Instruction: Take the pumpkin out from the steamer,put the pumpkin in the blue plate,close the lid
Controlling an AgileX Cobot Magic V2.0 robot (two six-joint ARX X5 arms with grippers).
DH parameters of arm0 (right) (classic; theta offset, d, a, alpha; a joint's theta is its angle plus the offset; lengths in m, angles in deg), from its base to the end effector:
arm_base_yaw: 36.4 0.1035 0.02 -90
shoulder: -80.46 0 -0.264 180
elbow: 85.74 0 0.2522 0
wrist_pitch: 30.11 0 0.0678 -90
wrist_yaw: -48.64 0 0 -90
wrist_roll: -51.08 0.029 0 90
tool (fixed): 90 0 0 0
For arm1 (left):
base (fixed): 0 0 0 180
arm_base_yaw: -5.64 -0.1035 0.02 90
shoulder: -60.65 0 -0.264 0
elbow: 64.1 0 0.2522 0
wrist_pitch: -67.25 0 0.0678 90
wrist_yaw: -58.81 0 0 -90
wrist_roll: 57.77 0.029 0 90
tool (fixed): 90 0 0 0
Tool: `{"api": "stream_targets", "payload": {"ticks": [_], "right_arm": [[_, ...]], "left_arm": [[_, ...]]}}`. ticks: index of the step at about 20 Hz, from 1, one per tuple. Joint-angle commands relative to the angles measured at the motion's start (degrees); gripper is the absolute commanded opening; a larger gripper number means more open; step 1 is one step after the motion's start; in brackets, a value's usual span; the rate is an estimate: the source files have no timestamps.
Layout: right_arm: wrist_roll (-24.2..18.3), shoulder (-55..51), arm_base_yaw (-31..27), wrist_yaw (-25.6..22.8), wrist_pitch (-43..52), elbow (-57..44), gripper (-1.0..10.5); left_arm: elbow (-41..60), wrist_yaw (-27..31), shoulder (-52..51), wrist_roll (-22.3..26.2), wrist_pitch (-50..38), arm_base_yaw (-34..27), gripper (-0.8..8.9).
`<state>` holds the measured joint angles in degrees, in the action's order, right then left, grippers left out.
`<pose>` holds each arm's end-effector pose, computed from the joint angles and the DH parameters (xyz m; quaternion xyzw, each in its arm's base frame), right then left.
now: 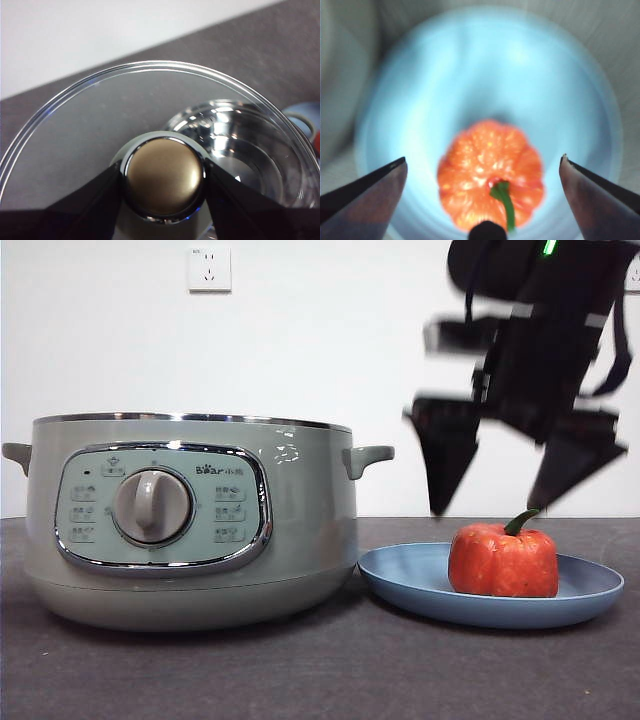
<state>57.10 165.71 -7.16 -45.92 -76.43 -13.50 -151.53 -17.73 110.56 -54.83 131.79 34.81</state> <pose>0.2570 0.1412 0.2266 -0.0991 0.4827 0.1606 0.8552 0.1216 -0.0602 0.4155 0.1096 0.2142 -0.1384 0.9607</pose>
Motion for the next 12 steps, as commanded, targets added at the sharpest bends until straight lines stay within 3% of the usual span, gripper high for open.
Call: {"api": "stream_targets", "payload": {"ticks": [1,6,12], "right_arm": [[0.2,-5.6,0.0,0.0,-0.7,-0.4,5.0],[0.2,-19.5,0.0,-0.2,-1.6,-0.4,5.0],[0.1,-30.2,0.0,-0.4,-1.6,-0.4,5.0]], "left_arm": [[-0.7,-2.7,2.6,-0.4,-3.3,0.1,-0.09],[-0.6,-9.1,11.8,-1.4,-7.5,0.2,-0.09],[-0.6,-9.4,19.9,-1.9,-12.8,1.7,-0.09]]}}
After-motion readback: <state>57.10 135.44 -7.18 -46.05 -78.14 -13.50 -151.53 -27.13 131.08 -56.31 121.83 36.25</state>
